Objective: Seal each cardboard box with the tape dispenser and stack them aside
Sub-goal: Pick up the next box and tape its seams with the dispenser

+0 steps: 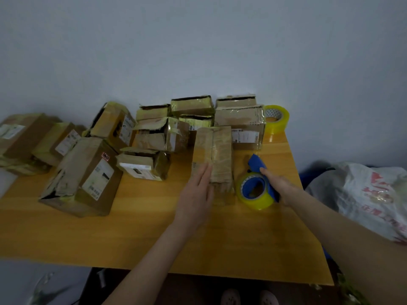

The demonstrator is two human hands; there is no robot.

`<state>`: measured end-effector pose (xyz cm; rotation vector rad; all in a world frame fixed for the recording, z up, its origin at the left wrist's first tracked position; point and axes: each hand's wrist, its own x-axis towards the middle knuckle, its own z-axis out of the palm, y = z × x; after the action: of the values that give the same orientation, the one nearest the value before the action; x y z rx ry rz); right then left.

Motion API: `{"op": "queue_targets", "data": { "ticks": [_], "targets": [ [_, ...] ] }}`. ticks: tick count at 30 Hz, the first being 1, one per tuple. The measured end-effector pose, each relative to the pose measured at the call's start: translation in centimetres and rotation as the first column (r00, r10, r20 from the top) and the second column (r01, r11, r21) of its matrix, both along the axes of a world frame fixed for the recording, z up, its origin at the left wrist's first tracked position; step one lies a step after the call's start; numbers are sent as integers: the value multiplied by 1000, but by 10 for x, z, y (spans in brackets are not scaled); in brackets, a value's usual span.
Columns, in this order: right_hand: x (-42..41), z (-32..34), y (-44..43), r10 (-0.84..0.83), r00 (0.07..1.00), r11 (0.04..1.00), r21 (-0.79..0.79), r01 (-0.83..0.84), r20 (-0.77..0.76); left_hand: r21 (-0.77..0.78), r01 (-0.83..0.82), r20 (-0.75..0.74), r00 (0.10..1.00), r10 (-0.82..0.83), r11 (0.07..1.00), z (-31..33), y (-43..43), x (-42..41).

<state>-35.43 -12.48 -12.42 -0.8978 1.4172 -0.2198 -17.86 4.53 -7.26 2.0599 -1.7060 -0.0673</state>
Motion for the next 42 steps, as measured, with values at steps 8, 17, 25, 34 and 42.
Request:
{"op": "queue_targets", "data": {
  "ticks": [8, 17, 25, 34, 42],
  "targets": [
    [6, 37, 19, 241, 853, 751, -468, -466, -463, 154, -381, -501, 765, 404, 912, -1, 14, 41],
    [69, 58, 115, 317, 944, 776, -546, -314, -92, 162, -355, -534, 753, 384, 921, -11, -6, 9],
    [71, 48, 106, 287, 957, 819, -507, -267, -41, 279, -335, -788, 455, 414, 900, -8, -7, 29],
    [48, 46, 84, 264, 949, 719, -621, -314, -173, 223, -289, -619, 696, 365, 931, -13, 3, 44],
    [58, 39, 79, 205, 968, 736, -630, -249, -143, 206, -354, -783, 499, 370, 912, -17, -3, 43]
  ]
}}
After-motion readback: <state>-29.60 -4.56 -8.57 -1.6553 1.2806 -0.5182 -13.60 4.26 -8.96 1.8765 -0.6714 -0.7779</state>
